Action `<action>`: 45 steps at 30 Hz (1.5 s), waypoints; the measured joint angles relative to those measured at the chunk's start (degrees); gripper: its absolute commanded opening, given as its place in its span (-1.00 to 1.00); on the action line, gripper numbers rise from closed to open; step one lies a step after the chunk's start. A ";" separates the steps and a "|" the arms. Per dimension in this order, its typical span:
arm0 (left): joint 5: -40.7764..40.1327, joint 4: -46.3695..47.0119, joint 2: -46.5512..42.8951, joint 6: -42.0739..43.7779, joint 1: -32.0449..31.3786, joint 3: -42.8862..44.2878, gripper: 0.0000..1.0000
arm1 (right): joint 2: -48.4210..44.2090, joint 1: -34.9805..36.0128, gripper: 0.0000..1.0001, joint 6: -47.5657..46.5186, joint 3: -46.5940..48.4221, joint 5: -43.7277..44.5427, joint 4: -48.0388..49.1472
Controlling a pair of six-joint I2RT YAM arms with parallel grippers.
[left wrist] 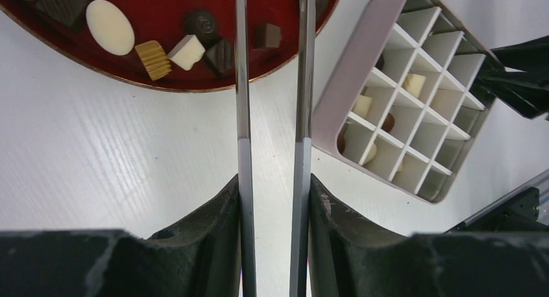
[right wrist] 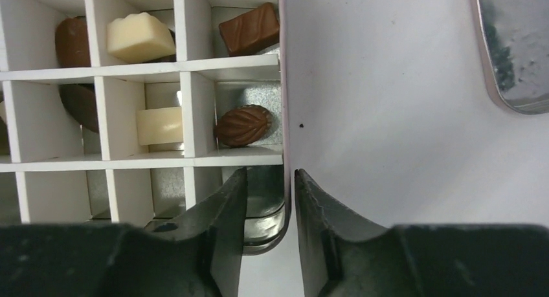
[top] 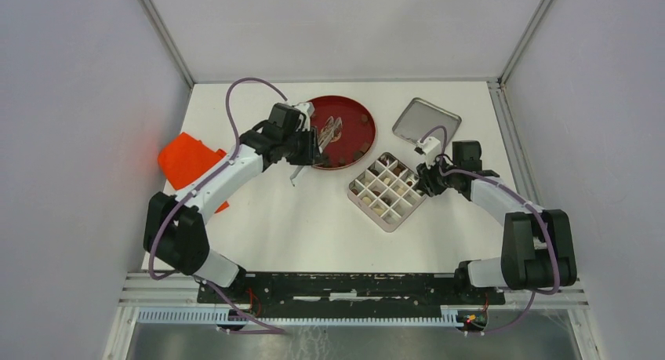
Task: Pack the chocolate
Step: Adjust the packing box at the center of the board, then pick up the fake chocolate from the plate.
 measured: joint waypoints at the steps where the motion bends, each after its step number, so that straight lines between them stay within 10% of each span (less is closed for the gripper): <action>1: 0.04 -0.33 0.87 0.39 0.59 0.44 -0.16 | -0.02 -0.04 -0.09 -0.11 0.04 -0.46 -0.35; 8: 1.33 -0.70 7.19 1.53 1.46 3.45 -0.17 | -3.43 -2.43 0.18 -0.37 0.39 -2.34 -2.10; 45: -10.03 -9.70 36.37 0.33 -6.16 36.02 -0.17 | -10.91 -9.25 0.21 -2.05 1.44 -9.09 -4.09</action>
